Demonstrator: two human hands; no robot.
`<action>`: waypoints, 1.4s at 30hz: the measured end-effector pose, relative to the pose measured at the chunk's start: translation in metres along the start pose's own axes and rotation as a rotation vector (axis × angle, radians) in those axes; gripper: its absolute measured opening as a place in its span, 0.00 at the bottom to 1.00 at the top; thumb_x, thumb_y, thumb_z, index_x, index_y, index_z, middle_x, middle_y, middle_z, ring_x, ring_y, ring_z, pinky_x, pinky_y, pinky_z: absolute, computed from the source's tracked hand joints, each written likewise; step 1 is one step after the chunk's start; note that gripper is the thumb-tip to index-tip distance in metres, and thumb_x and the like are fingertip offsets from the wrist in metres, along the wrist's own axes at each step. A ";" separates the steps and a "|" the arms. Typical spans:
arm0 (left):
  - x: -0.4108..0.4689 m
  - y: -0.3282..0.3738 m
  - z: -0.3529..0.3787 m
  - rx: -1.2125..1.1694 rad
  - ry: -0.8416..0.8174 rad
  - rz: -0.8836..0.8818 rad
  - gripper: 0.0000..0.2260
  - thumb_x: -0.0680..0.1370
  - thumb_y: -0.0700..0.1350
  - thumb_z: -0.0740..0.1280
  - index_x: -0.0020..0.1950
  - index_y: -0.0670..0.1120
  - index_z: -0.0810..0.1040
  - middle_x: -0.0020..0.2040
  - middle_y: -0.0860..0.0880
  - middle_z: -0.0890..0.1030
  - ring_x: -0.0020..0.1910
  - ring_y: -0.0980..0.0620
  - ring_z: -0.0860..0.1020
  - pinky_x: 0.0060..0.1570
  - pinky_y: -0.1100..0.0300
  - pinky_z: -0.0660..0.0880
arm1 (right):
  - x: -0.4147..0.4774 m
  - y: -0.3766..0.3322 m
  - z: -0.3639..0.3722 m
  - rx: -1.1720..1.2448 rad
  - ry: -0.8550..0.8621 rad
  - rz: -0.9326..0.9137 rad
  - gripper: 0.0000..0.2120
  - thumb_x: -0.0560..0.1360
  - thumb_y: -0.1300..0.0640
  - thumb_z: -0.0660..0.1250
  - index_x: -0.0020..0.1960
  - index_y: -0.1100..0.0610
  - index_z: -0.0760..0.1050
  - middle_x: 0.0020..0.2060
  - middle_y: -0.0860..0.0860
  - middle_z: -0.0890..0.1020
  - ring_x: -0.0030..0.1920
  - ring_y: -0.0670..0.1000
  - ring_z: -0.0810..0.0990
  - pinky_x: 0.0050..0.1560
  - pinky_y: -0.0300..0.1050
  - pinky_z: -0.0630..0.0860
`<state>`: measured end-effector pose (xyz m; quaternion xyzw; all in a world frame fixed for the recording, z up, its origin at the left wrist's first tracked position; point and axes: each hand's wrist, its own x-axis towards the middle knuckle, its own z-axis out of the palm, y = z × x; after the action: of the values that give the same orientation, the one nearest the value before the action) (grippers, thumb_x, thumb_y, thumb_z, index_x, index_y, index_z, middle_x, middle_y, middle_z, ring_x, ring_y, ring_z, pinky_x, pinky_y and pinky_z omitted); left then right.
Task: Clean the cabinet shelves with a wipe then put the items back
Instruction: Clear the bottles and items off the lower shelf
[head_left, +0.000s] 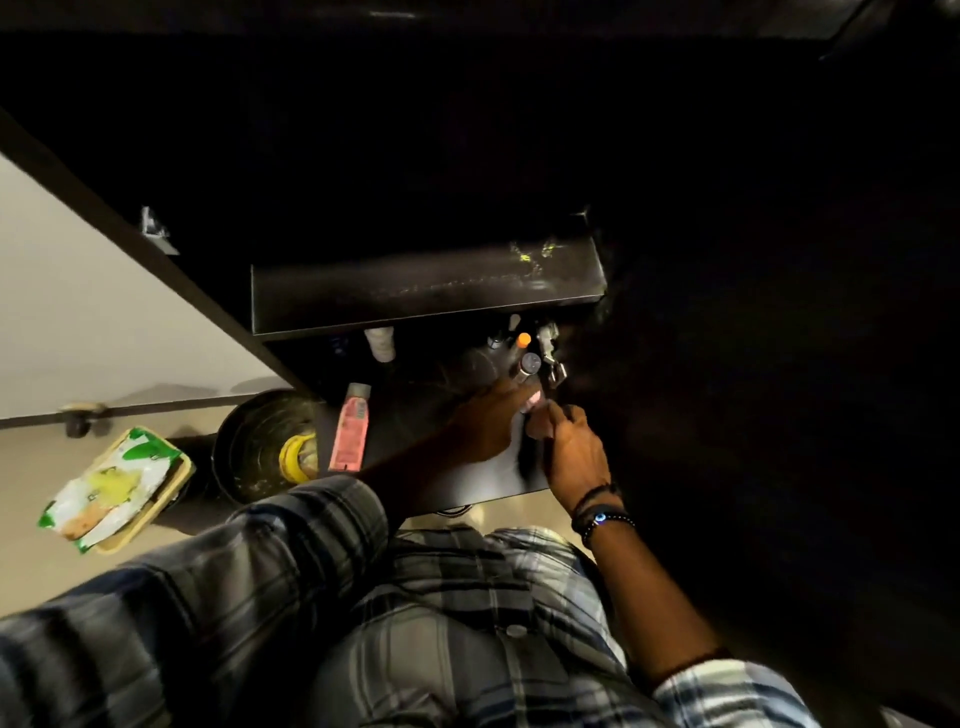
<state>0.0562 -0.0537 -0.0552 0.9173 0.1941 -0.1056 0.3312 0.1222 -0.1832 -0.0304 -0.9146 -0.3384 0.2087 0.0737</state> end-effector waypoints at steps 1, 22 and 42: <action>0.004 0.003 0.003 0.018 0.008 0.024 0.24 0.77 0.36 0.58 0.73 0.48 0.64 0.72 0.43 0.66 0.69 0.41 0.67 0.67 0.50 0.66 | 0.000 0.002 0.001 0.009 -0.008 -0.005 0.29 0.72 0.71 0.60 0.71 0.55 0.64 0.61 0.59 0.70 0.51 0.65 0.79 0.51 0.54 0.76; 0.015 -0.025 0.012 -0.043 0.111 -0.226 0.14 0.79 0.41 0.62 0.64 0.39 0.73 0.59 0.37 0.76 0.60 0.36 0.73 0.59 0.48 0.67 | 0.019 -0.002 0.008 0.149 0.050 0.071 0.12 0.77 0.60 0.59 0.61 0.59 0.69 0.48 0.64 0.80 0.48 0.67 0.79 0.46 0.58 0.77; -0.126 -0.111 -0.030 -0.153 0.331 -0.402 0.13 0.73 0.43 0.70 0.56 0.41 0.75 0.52 0.39 0.80 0.49 0.38 0.78 0.41 0.57 0.68 | 0.005 -0.138 0.032 0.203 -0.138 -0.385 0.10 0.76 0.63 0.62 0.56 0.64 0.74 0.49 0.63 0.82 0.50 0.64 0.80 0.49 0.50 0.75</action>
<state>-0.1028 0.0087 -0.0549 0.8374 0.4314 -0.0029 0.3356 0.0307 -0.0758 -0.0227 -0.8046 -0.4883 0.2858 0.1805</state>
